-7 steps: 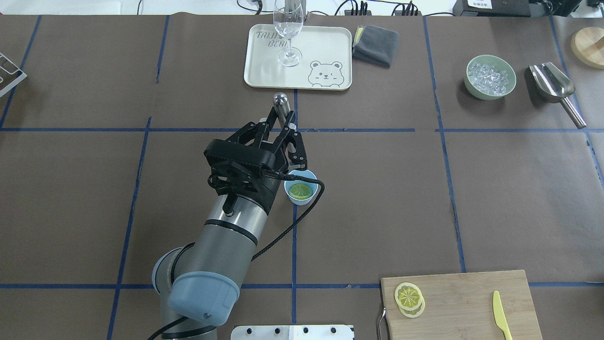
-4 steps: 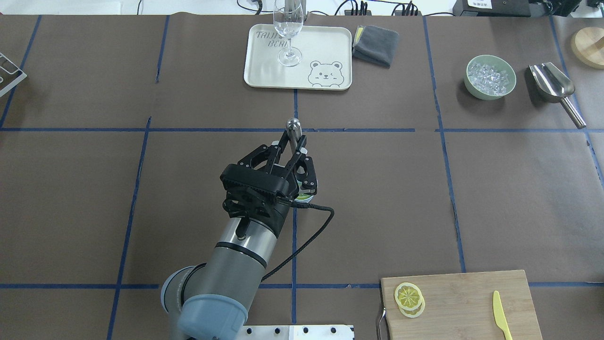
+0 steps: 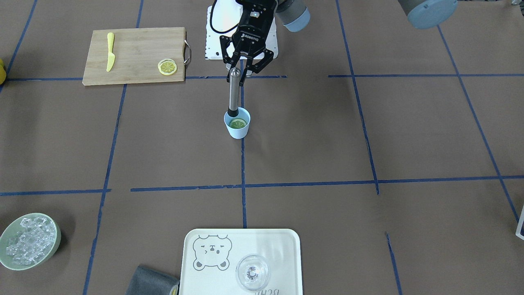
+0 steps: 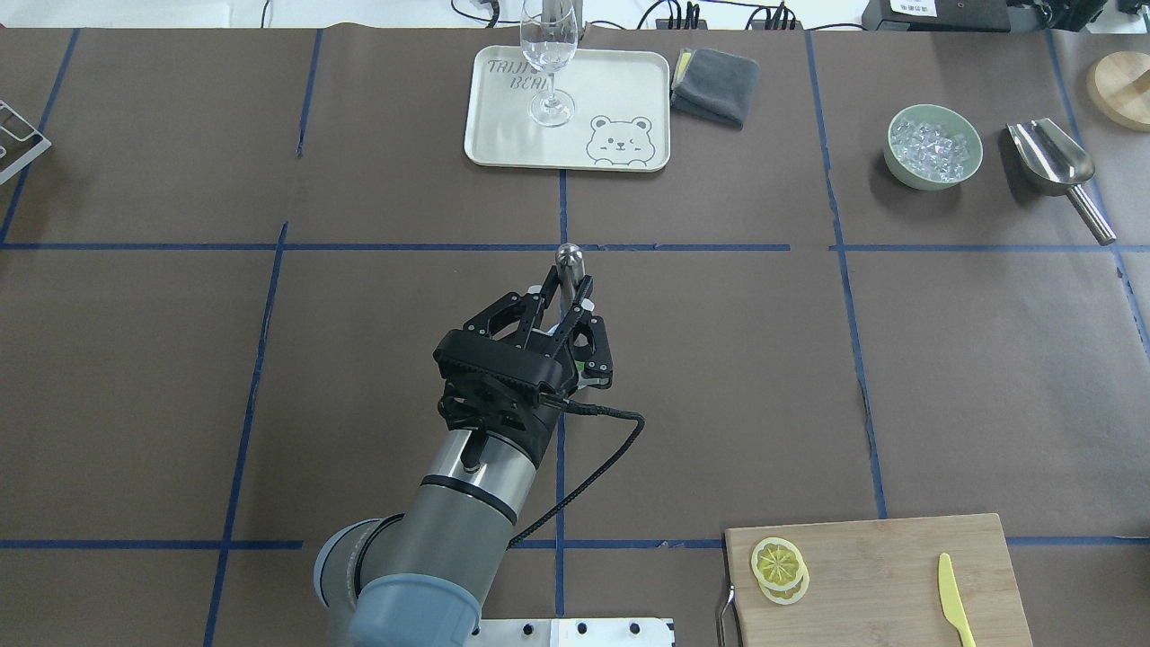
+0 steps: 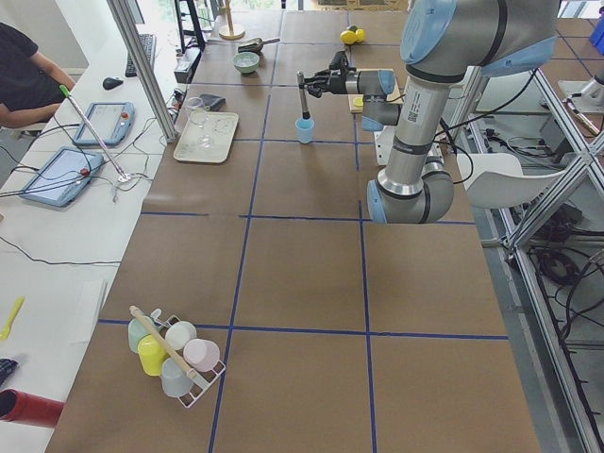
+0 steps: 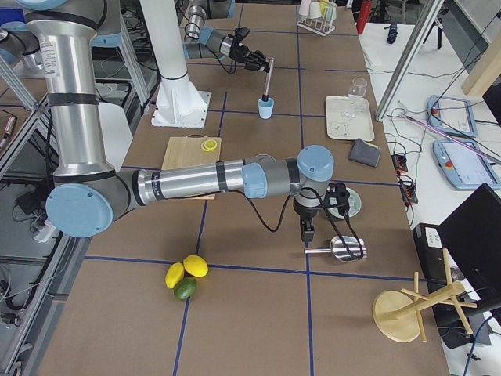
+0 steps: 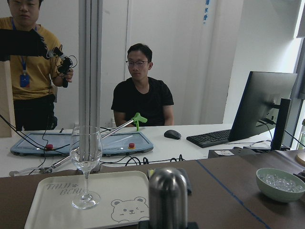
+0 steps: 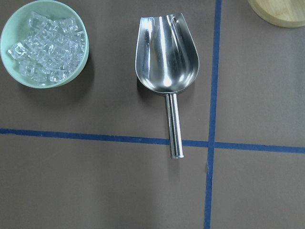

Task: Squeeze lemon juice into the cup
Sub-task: 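Press the muddler down onto the lemon slice inside the cup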

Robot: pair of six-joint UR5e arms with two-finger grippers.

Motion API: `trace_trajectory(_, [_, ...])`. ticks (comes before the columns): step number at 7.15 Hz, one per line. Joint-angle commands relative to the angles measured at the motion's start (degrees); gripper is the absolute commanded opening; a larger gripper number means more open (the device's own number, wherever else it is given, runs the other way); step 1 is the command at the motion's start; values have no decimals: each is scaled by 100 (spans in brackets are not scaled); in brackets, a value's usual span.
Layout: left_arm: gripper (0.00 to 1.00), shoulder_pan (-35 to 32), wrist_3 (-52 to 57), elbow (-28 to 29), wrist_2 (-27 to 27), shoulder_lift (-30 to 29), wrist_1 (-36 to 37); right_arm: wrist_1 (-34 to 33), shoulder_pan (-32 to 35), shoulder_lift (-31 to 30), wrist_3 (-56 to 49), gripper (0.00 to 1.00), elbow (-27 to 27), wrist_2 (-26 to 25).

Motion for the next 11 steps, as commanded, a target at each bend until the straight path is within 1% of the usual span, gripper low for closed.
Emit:
trace_trajectory(1, [0,6,0,124,0,-3,-131,1,0,7,-3,100,0,1])
trace_trajectory(8, [0,-2,0,388,0,-21,-167,-16,18,42,-3,100,0,45])
trace_trajectory(9, [0,-2,0,484,0,-21,-246,-17,18,42,-3,100,0,54])
trace_trajectory(11, [0,-2,0,1019,0,-21,-859,-17,26,42,-3,100,0,54])
